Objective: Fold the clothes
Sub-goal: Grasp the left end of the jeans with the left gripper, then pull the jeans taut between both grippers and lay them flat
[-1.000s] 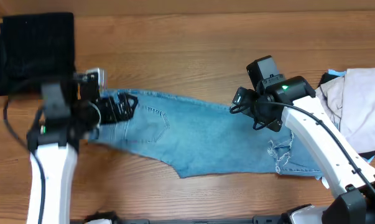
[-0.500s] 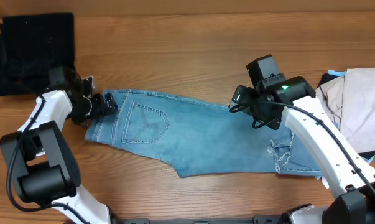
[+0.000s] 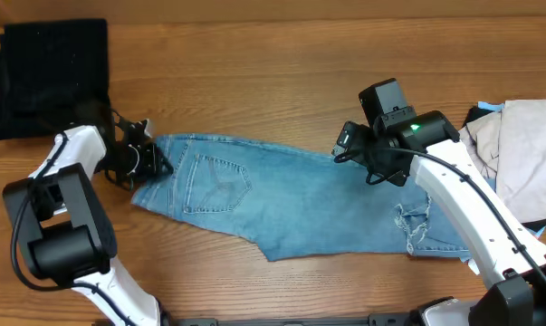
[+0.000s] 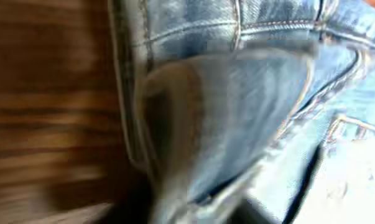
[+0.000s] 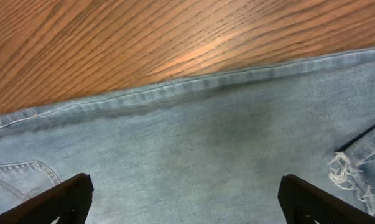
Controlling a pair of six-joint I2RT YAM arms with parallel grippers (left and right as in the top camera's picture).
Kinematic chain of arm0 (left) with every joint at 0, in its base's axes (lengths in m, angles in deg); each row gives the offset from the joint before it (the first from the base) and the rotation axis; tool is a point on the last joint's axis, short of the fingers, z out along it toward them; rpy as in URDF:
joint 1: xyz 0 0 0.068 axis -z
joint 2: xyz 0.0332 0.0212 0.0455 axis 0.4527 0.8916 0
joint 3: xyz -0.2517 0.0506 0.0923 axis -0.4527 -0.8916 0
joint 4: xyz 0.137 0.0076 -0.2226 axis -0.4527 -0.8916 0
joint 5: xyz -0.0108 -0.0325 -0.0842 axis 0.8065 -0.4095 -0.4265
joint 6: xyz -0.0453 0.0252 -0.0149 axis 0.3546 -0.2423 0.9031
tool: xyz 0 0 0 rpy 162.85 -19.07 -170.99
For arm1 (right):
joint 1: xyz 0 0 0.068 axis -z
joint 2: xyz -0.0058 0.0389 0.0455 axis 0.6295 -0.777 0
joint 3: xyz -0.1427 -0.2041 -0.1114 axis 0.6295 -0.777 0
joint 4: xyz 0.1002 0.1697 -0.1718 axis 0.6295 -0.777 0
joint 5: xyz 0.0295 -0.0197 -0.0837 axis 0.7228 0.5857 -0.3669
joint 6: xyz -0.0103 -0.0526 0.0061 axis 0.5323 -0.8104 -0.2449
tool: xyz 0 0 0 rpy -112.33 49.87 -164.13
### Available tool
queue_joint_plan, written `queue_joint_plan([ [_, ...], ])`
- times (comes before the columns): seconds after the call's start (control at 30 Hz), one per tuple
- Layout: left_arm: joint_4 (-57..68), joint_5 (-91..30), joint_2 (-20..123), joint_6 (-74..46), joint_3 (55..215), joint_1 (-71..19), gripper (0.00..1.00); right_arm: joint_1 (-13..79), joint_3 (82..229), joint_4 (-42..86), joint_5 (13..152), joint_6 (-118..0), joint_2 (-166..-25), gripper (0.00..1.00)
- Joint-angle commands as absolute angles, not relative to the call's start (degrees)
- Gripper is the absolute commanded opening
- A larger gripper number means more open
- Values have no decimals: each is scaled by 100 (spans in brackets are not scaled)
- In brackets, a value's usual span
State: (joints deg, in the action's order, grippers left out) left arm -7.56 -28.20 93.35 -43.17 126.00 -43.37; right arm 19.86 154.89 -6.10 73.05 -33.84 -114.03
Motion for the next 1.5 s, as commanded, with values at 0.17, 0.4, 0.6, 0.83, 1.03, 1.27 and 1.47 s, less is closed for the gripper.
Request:
queue_joint_plan([
  [0.17, 9, -2501, 9717, -2566, 12320, -4649, 4, 2001, 15502, -818, 7291, -3524, -11309, 100],
  [0.4, 208, -2011, 9717, -1526, 12320, -5982, 4, 2001, 15456, -905, 7287, -3579, -11316, 100],
  [0.6, 206, -1943, 9717, -1802, 12320, -6815, 4, 2001, 15456, -803, 7088, -3579, -11316, 100],
  [0.83, 350, -1797, 9717, -2107, 12421, -6505, 4, 2003, 15456, 93, 6769, -3996, -11351, 100],
  [1.03, -401, -1771, 9717, -2217, 13125, -6197, 14, 2215, 15456, 898, 6745, -4670, -11948, 100],
  [1.27, -2185, -1563, 9715, -2219, 15024, -6101, 42, 2716, 15456, 1488, 7335, -5185, -12385, 100],
  [1.47, -2563, -1624, 9685, -2223, 15579, -5707, 47, 2707, 15456, 1573, 7488, -6110, -13040, 100],
])
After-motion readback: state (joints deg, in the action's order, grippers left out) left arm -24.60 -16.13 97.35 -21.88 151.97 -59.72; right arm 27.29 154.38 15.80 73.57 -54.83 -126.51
